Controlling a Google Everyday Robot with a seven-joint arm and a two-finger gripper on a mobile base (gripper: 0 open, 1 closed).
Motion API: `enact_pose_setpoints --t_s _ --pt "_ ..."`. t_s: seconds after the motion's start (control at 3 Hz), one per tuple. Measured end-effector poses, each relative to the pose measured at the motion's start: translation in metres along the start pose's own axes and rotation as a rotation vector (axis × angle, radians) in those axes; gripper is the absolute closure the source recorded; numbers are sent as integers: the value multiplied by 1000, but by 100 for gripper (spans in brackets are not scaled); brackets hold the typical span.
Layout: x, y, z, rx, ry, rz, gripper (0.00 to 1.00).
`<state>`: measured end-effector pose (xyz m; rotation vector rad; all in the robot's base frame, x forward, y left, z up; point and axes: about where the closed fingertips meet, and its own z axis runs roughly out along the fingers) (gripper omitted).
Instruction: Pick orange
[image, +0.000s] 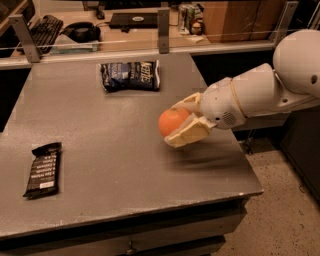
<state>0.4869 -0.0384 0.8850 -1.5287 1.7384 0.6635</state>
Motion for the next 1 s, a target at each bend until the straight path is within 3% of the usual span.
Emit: enact_pose_setpoints --t_s 0.33,0.67,1.0 --pt "-31 7 -27 -3 -83 -32 100" --pt "-52 13 -47 -7 -119 -33 100" --pt "-55 14 -49 -9 -123 -34 100"
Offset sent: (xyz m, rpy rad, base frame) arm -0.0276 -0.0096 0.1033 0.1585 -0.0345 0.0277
